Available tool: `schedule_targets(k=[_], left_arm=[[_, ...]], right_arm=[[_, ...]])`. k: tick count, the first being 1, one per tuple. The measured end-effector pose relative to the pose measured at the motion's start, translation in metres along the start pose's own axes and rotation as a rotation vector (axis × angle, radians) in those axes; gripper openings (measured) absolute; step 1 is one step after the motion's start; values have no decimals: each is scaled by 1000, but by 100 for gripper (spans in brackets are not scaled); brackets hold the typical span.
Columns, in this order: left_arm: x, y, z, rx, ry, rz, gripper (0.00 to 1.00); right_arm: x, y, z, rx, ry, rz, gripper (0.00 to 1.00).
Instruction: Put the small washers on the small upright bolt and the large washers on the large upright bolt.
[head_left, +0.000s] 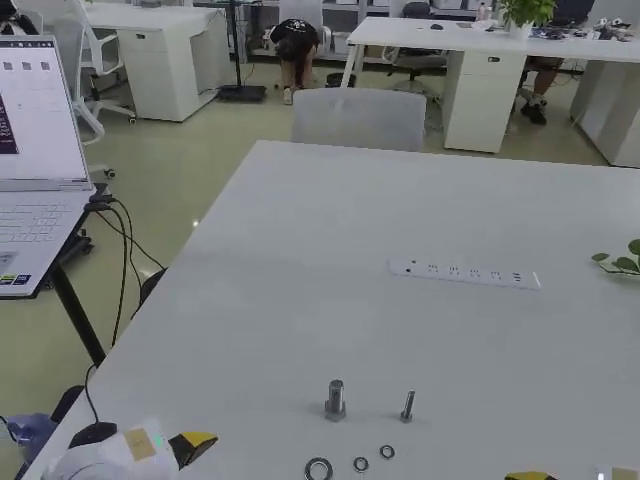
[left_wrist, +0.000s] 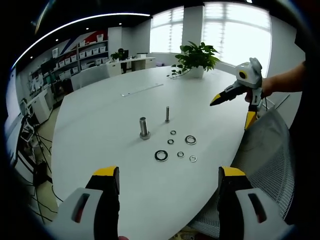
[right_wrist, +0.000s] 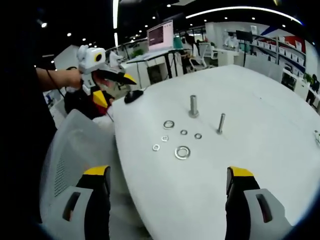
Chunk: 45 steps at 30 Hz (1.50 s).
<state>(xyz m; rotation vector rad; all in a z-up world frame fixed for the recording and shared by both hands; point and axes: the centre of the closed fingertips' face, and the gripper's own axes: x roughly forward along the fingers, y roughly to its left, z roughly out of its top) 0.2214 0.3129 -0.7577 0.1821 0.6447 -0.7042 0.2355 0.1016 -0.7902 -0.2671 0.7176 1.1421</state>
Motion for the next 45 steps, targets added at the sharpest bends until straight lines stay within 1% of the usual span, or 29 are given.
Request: schedule_targets(k=[5, 7, 8, 9, 11, 14, 18, 19, 21, 23, 25, 31, 36, 38, 45], left_arm=[[-2, 4, 1, -6, -10, 10, 81], [-3, 6, -1, -8, -6, 15, 80], [-4, 6, -3, -15, 6, 12, 78], [-4, 6, -4, -11, 11, 14, 78], [-3, 7, -6, 0, 12, 17, 80], [-3, 7, -8, -5, 17, 13, 80], [-2, 9, -9, 0, 21, 15, 82], [-1, 9, -9, 5, 18, 13, 82], [0, 7, -11, 11, 27, 8, 82], [1, 7, -11, 17, 30, 3, 82], [2, 7, -12, 19, 38, -2, 82], [5, 6, -12, 31, 36, -25, 81], [6, 6, -13, 43, 42, -41, 80], [7, 5, -13, 46, 39, -47, 80], [7, 4, -13, 50, 35, -61, 78]], right_arm=[[5, -4, 8, -24, 8, 8, 97], [7, -8, 10, -39, 22, 9, 97], [9, -9, 11, -52, 32, 12, 96], [10, -10, 11, -62, 38, 13, 96], [12, -12, 12, -87, 56, 13, 95], [16, -14, 13, -101, 72, 16, 94], [22, -16, 13, -136, 117, 27, 91], [25, -16, 12, -148, 129, 32, 90], [28, -18, 12, -160, 142, 32, 89], [31, -17, 14, -166, 142, 36, 88], [34, -18, 14, -175, 156, 37, 87], [43, -19, 15, -202, 185, 45, 84], [51, -21, 13, -237, 225, 52, 82], [53, -19, 13, -243, 244, 65, 81], [64, -21, 13, -298, 287, 80, 77]])
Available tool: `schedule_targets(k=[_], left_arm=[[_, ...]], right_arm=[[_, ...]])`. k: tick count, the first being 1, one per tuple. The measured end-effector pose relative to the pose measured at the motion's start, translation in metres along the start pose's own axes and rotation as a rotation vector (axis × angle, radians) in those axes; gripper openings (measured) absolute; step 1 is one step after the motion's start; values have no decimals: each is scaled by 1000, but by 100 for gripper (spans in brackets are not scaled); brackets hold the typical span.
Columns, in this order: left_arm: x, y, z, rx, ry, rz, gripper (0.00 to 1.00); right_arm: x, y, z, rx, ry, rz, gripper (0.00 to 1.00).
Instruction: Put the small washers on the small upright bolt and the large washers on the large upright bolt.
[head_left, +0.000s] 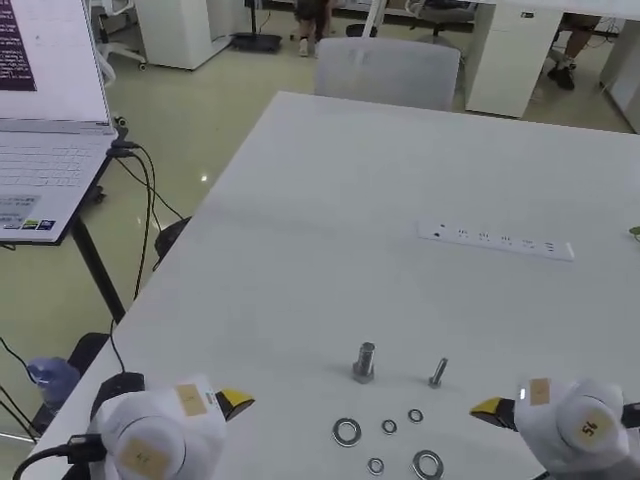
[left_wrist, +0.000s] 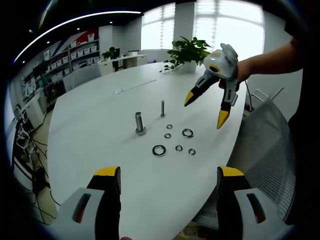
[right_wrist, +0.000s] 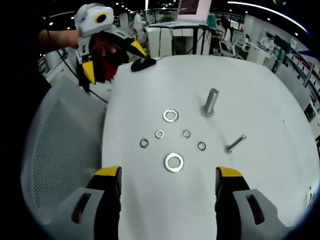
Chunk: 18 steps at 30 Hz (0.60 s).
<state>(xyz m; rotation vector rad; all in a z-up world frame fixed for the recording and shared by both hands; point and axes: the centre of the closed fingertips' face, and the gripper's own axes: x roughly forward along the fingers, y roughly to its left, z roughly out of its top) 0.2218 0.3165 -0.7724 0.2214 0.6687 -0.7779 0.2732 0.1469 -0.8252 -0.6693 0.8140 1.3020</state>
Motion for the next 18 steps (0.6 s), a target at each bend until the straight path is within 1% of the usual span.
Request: schedule_targets(k=[6, 9, 11, 12, 18], left_arm=[[1, -2, 0, -1, -8, -13, 78], [1, -3, 4, -3, -29, -15, 81], [1, -3, 4, -4, -31, -20, 82], [1, -3, 4, -2, -32, -23, 82], [2, -7, 2, 15, -31, -38, 82]], right_arm=[[9, -3, -2, -31, 37, 15, 73], [15, -2, -4, -60, 67, 22, 72], [17, -1, -6, -70, 84, 35, 71], [19, -2, -6, -80, 96, 33, 70], [25, -2, -6, -109, 123, 41, 68]])
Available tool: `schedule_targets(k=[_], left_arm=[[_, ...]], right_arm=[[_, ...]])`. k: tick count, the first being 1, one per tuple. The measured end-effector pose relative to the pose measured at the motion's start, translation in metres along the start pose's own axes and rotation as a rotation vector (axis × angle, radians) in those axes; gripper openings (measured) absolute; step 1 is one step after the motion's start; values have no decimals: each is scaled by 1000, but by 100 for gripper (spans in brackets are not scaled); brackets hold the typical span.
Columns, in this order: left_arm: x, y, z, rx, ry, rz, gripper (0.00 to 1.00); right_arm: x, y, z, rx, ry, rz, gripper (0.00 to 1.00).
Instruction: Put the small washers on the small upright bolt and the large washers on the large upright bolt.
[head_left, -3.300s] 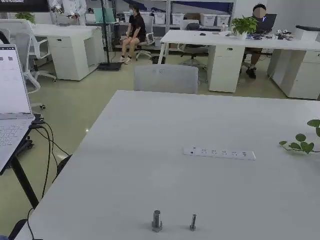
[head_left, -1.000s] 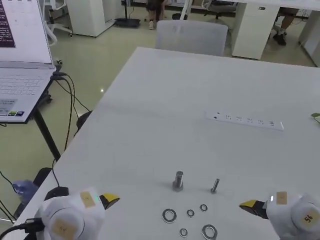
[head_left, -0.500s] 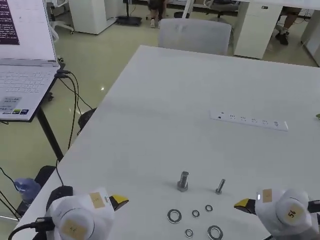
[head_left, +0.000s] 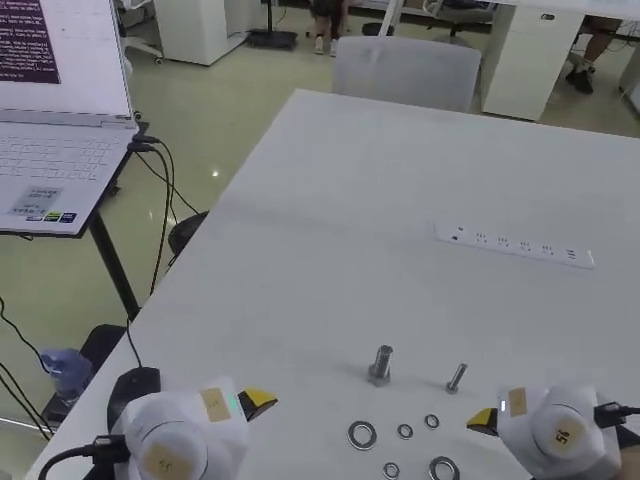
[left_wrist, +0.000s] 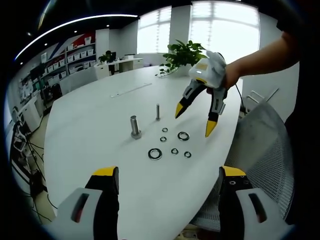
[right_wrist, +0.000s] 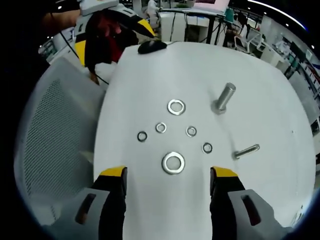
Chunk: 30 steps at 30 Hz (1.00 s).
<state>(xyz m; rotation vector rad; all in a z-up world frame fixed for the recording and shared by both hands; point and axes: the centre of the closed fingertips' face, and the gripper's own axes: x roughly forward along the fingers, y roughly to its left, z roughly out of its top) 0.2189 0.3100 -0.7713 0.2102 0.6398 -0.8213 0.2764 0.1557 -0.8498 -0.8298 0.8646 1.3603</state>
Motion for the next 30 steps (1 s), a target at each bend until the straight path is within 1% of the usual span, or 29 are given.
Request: schedule_targets(k=[3, 5, 9, 11, 13, 16, 19, 22, 25, 26, 28, 30], left_arm=[[1, 0, -3, 12, 9, -4, 81], [2, 0, -4, 19, 17, -7, 81], [3, -1, -3, 31, 17, -13, 81], [4, -1, -3, 43, 24, -15, 81], [6, -1, -3, 49, 31, -18, 80], [6, -2, -2, 53, 29, -19, 81], [8, -3, -1, 48, 30, -22, 80], [9, -3, -3, 63, 42, -18, 80], [9, -1, -1, 55, 34, -12, 80], [9, -2, -1, 45, 34, -19, 78], [8, 0, -3, 25, 46, -14, 76], [8, 1, -3, 32, 46, -7, 76]], right_arm=[[4, 1, -2, -22, 28, 12, 64], [7, 1, -5, -40, 57, 17, 62], [13, 2, -7, -65, 82, 26, 59], [17, 2, -8, -73, 91, 35, 58], [19, 2, -9, -93, 111, 35, 57], [20, 2, -8, -99, 117, 40, 54], [22, 0, -10, -107, 136, 44, 49], [24, 0, -9, -116, 142, 47, 49], [27, -1, -8, -120, 147, 46, 49], [27, -1, -8, -126, 154, 44, 48], [29, -2, -9, -126, 160, 45, 48], [30, -1, -9, -124, 165, 52, 47]])
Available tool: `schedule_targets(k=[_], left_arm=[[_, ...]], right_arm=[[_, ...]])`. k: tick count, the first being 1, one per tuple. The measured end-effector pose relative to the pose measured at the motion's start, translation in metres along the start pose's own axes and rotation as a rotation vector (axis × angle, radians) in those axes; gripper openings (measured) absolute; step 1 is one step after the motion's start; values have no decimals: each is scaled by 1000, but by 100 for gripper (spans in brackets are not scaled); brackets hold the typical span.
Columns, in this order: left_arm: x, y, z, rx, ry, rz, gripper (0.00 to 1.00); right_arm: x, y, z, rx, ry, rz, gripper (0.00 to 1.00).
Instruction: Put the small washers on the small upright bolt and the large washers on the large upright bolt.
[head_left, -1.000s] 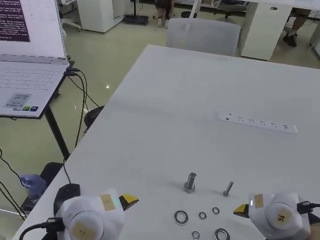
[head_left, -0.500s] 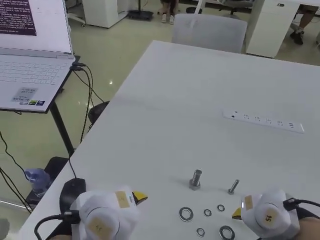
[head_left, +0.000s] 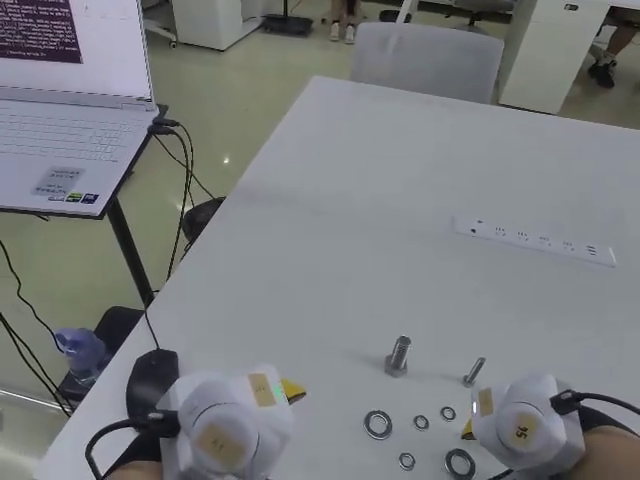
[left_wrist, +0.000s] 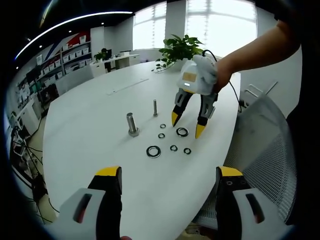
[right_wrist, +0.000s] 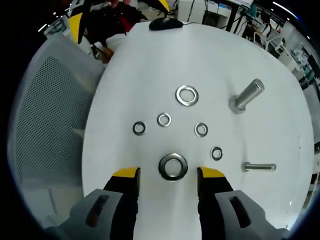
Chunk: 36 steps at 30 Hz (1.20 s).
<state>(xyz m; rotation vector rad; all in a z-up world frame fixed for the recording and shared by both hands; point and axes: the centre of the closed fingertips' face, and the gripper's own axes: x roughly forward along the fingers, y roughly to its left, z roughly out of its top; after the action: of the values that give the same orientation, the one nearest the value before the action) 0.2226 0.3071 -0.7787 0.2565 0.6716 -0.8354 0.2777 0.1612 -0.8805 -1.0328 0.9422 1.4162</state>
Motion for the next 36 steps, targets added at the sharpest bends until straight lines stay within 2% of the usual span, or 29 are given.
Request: schedule_targets(k=[7, 16, 26, 29, 30, 32, 34, 36], left_arm=[[-3, 4, -1, -26, -5, 6, 75], [-3, 2, 2, -11, -13, -4, 74], [-7, -2, 3, -2, -26, -6, 72], [-8, -2, 3, -10, -28, -4, 72], [-8, -3, 3, -12, -32, -3, 71], [-9, -4, 3, -11, -33, -2, 71], [-9, -4, 7, 16, -57, 1, 69], [-9, -3, 8, -10, -52, 6, 68]], right_arm=[[1, 0, 1, 2, 4, 3, 46], [0, -2, 1, 10, 26, 0, 37], [0, -6, 1, 19, 49, -4, 32], [0, -7, 1, 3, 59, -6, 30], [0, -8, 1, 0, 64, -8, 25], [1, -8, 1, -8, 75, -6, 24], [2, -8, 1, -21, 96, -8, 24], [1, -9, 1, -23, 99, -10, 23]])
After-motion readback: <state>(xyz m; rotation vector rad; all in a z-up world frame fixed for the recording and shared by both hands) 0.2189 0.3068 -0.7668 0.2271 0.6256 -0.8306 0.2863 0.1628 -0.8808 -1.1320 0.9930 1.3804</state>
